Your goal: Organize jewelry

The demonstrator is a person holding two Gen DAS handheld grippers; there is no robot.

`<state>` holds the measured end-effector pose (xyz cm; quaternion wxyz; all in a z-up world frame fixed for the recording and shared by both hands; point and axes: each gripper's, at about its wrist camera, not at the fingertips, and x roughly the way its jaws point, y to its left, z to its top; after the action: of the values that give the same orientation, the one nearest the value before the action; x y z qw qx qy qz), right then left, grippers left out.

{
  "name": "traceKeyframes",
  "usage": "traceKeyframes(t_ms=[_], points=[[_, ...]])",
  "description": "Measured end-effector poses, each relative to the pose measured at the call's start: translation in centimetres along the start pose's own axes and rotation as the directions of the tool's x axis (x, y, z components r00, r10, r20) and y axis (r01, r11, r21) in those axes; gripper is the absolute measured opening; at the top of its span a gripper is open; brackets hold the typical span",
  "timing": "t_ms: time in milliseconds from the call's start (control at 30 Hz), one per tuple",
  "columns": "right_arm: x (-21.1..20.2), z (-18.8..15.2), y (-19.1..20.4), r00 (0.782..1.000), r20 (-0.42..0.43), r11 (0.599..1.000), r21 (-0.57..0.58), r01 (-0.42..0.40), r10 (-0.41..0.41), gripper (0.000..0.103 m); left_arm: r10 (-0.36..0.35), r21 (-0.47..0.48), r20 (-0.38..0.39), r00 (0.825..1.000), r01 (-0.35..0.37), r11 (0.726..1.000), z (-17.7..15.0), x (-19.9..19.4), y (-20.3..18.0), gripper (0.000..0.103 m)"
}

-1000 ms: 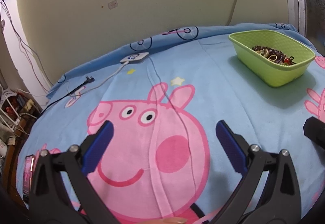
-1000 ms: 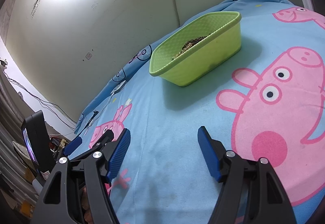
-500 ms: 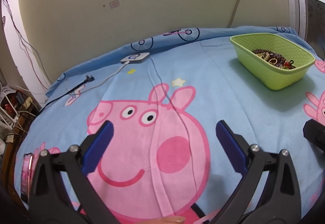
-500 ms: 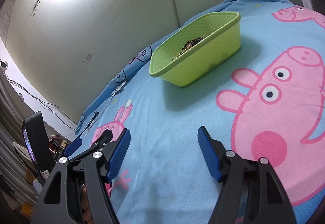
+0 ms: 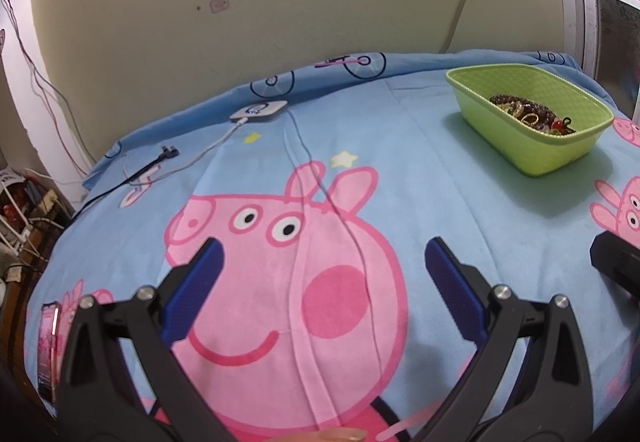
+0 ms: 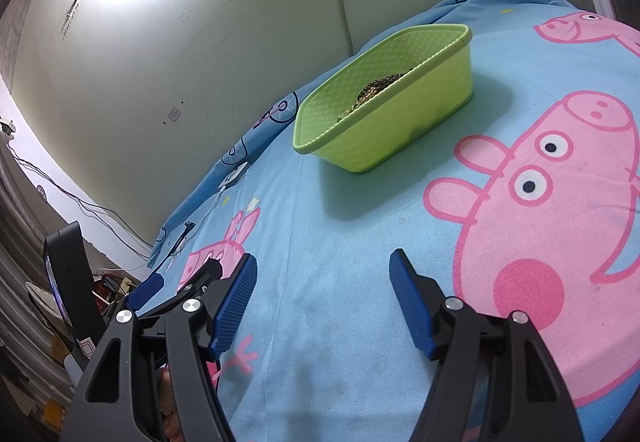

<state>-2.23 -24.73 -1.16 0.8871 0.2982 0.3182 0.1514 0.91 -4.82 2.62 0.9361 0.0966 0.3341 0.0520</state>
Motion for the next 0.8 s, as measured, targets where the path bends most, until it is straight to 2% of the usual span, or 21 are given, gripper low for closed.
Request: traceKeyframes(t_ms=[200,567,800], points=[[0.0,0.2,0.0,1.0,0.0,1.0,0.001,-0.002,0.002,0.05,-0.079,0.023,-0.075,0.994,0.08,0.996,-0.1,1.0,-0.5,0.097],[0.1,0.3,-0.1,1.0,0.003,1.0,0.005,-0.004,0.004,0.05,-0.091,0.045,-0.085,0.992,0.095,0.994,-0.3,1.0,-1.1,0.097],[0.1,0.4,-0.2,1.0,0.002,1.0,0.005,-0.005,0.005,0.05,-0.134,0.043,-0.115,0.984,0.14,0.989,-0.4,1.3,-1.2,0.097]])
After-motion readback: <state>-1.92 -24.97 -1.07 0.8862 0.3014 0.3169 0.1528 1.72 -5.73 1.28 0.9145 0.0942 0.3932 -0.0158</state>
